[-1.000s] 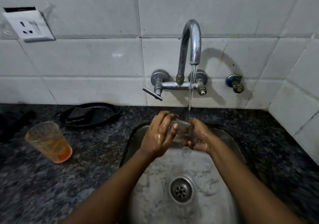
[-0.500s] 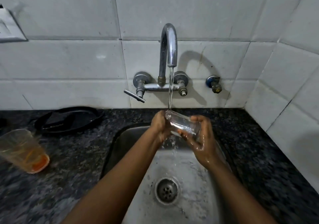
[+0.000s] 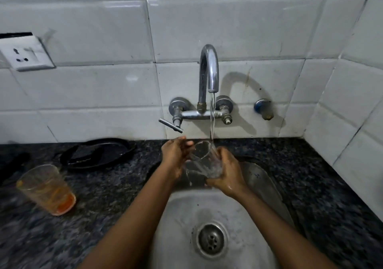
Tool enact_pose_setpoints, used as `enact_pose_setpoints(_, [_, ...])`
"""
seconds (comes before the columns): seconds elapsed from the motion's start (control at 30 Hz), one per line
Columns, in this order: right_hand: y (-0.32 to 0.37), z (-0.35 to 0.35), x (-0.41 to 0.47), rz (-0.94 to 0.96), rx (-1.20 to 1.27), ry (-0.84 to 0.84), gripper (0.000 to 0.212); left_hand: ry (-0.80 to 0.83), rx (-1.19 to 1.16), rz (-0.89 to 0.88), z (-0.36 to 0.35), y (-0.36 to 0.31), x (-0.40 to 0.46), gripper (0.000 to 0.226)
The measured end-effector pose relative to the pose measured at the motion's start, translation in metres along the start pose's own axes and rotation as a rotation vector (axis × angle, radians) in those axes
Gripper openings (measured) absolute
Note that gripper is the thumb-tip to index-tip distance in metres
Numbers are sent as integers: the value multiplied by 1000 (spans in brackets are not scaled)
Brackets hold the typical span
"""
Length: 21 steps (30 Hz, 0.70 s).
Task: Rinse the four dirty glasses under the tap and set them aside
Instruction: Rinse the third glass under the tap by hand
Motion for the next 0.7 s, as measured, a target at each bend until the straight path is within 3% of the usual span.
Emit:
enact_pose_setpoints(0.07, [3,1,8,4,-43,28,79,-29,179,-58,13,-7,11,17])
enact_pose_setpoints(0.13, [5,3,15,24,-106,35,79,-42,418,-166,17,-15,19,43])
enact_pose_setpoints(0.23, [16,13,19,88,-256,32,76,-66,788,-368,11,-31,21,60])
enact_pose_setpoints(0.4, [43,23,25,166,-536,84,71,-41,1239,-446,-1,-42,26,58])
enact_pose_setpoints(0.53, [57,22,27,190,-769,125,69,49,1601,-608,-12,-43,22,56])
enact_pose_setpoints(0.6, [58,23,25,175,-786,167,70,135,1808,-666,-17,-43,20,67])
enact_pose_setpoints(0.7, [61,31,16,144,-757,201,69,200,1882,-715,-20,-45,17,75])
Point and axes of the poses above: each hand's wrist, its own x-axis towards the middle knuckle, its own z-axis out of the back of the hand, y = z × x, the point moved 1 cm from there along x, towards the middle knuckle, and after that the axes turned 13 degrees about -z, right-handed, at the moved point
